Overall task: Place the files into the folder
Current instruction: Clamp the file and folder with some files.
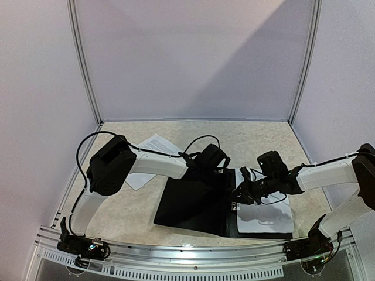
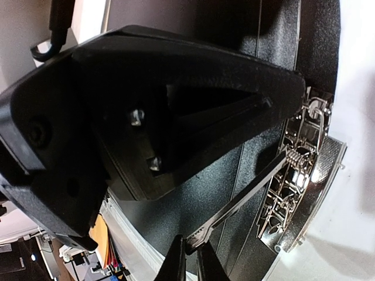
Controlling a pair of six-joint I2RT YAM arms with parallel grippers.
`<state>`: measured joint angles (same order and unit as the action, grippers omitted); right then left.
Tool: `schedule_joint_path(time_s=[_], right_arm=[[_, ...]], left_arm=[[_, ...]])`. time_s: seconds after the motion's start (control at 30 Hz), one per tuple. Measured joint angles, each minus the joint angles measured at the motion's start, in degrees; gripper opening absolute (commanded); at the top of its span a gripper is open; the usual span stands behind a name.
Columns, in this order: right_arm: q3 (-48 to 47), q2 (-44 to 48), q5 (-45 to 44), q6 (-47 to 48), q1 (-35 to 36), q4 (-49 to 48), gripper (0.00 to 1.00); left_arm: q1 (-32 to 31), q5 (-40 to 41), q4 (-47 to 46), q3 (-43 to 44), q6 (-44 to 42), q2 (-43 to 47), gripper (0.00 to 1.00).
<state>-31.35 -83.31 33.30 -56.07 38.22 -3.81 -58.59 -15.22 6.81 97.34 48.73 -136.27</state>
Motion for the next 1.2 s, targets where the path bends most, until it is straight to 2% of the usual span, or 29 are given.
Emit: schedule_joint_path(time_s=[0.37,0.8,1.0,1.2], right_arm=[[8.13,3.15,-0.24,-2.05,0.24,-4.28,0.02],[10.78,1.18,-2.38,-2.97,2.23,-9.22,0.01],[10.97,1.31,-3.39,-3.02,2.69,-9.11,0.00],[11.08,4.15,-5.84,-2.27,3.04,-4.09,0.00]], left_arm=[[-0.02,-0.46,-1.42,-1.31,0.13,0.44,0.00],[0.00,-0.96,-1.64,-1.55,0.59,0.52,0.00],[0.00,-1.14,-1.77,-1.62,0.57,0.52,0.00],[0.00,-2.38,-2.67,-2.16,0.52,0.52,0.00]])
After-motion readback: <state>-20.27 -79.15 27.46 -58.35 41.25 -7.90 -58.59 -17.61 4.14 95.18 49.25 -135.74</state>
